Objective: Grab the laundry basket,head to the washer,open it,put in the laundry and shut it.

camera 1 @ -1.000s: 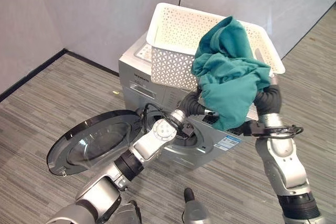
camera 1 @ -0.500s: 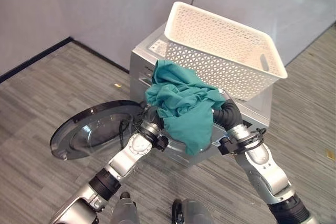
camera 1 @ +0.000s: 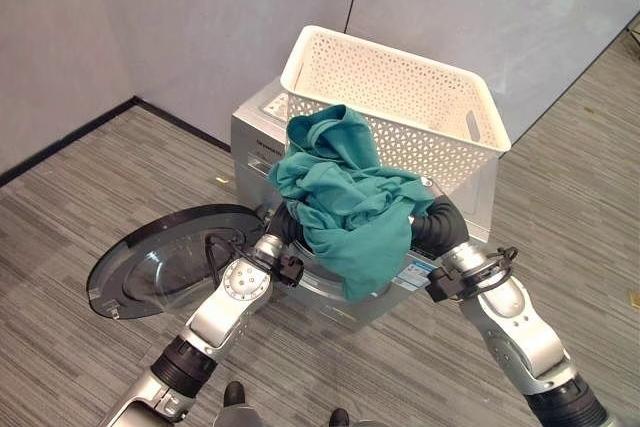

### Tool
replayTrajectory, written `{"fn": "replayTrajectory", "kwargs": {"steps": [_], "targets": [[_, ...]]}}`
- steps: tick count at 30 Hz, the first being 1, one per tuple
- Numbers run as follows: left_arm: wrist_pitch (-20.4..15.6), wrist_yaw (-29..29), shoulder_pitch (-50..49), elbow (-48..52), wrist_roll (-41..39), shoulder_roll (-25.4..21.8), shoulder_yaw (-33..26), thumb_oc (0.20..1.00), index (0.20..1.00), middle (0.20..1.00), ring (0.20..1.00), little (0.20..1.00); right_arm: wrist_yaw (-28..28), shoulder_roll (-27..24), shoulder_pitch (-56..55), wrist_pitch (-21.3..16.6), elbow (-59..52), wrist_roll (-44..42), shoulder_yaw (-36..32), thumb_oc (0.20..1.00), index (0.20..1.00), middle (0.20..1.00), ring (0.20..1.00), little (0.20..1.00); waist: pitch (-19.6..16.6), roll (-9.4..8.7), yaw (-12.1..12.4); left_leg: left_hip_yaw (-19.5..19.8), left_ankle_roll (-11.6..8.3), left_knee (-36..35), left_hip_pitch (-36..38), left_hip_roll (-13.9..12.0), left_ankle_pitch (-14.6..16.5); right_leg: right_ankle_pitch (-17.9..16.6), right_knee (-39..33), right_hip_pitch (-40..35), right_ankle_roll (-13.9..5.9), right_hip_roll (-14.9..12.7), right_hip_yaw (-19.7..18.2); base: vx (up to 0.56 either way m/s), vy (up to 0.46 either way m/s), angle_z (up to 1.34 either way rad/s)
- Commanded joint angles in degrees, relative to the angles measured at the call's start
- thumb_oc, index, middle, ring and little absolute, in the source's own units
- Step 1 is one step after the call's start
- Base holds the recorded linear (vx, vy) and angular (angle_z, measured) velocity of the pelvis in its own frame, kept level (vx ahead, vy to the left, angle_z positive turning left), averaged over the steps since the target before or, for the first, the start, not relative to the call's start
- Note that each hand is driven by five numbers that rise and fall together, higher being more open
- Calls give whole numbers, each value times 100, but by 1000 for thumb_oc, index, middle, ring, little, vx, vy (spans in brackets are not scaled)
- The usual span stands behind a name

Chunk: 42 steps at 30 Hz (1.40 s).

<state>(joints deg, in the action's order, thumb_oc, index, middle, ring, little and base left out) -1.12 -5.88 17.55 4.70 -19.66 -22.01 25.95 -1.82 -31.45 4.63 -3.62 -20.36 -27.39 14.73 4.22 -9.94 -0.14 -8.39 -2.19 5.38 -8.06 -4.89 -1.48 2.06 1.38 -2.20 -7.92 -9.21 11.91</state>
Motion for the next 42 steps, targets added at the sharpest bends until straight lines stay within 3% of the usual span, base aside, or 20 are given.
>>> {"fn": "replayTrajectory", "kwargs": {"steps": [1,8,12,34,35,42], "targets": [[-511,51,344,69,60,214,10,1000,1000,1000,1000,1000,-92,-29,195,-318,-419,-244,-253,200,200,200,200,200,-167,-20,1,-294,316,38,-13,284,607,156,183,-482,13,157,212,-25,-11,6],[-544,-30,693,-423,-63,719,602,1000,1000,1000,1000,1000,8,79,491,-431,-464,-403,171,200,200,200,200,200,-172,-67,-76,-291,260,-107,11,280,455,230,-27,-551,89,274,207,-9,-15,8],[-581,-119,865,-425,-79,792,653,1000,1000,1000,1000,1000,33,82,551,-480,-491,-456,244,200,200,200,200,200,-148,-76,-93,-284,253,-145,17,261,418,255,-17,-538,107,300,232,-9,-13,4],[-641,-108,1006,-332,-478,738,501,1000,1000,1000,1000,1000,7,93,665,-505,-485,-566,357,200,200,200,200,200,-109,23,-170,-293,224,-69,34,165,403,408,86,-530,213,352,272,0,0,0],[-656,-110,988,-313,-486,749,463,213,213,213,213,213,-13,89,643,-499,-487,-574,343,200,200,200,200,200,-128,25,-182,-306,219,-84,45,162,400,411,74,-540,219,354,277,0,0,0],[-713,-176,988,-326,-455,814,450,200,200,200,200,200,-64,36,558,-528,-482,-642,352,200,200,200,200,200,-150,20,-217,-326,204,-129,76,146,372,448,74,-529,228,366,298,-1,0,0]]}}
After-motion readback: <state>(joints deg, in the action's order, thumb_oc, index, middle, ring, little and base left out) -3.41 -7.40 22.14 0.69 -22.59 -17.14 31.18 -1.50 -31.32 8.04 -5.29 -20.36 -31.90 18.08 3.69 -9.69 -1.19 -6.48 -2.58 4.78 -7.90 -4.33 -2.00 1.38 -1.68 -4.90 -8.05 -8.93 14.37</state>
